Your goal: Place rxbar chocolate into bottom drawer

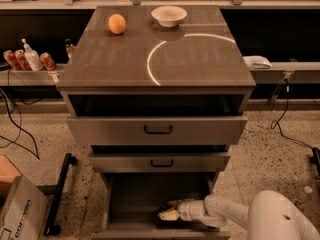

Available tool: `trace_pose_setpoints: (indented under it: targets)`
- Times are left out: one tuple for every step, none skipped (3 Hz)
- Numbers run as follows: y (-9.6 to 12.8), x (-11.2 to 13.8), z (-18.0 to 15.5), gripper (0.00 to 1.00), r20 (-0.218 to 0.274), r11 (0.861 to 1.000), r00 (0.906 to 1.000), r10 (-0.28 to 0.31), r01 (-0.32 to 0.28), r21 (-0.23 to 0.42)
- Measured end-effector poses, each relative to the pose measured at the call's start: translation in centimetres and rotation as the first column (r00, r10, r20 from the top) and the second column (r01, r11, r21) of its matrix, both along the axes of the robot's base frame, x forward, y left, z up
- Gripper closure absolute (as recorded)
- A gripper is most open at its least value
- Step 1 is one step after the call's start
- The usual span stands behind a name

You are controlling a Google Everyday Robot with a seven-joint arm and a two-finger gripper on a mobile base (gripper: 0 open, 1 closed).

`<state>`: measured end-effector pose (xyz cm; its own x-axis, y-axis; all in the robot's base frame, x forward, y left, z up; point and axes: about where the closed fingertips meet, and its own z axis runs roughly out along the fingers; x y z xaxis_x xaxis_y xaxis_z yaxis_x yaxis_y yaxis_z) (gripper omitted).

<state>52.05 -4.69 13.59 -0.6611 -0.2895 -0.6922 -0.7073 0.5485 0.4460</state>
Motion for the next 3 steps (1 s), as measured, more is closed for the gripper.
trace_pose_setpoints:
  targets:
    - [0.19,-0.09,-0.05,0.36,-0.002,1.0,1.0,0.002,-0.002,0.001]
    - [0.4,-0.18,-0.1,0.12,-0.003,1.0,1.0,0.004,-0.004,0.003]
    - [0.56,-0.26,-0.14,0.0,-0.005,1.0,1.0,0.006,-0.006,0.005]
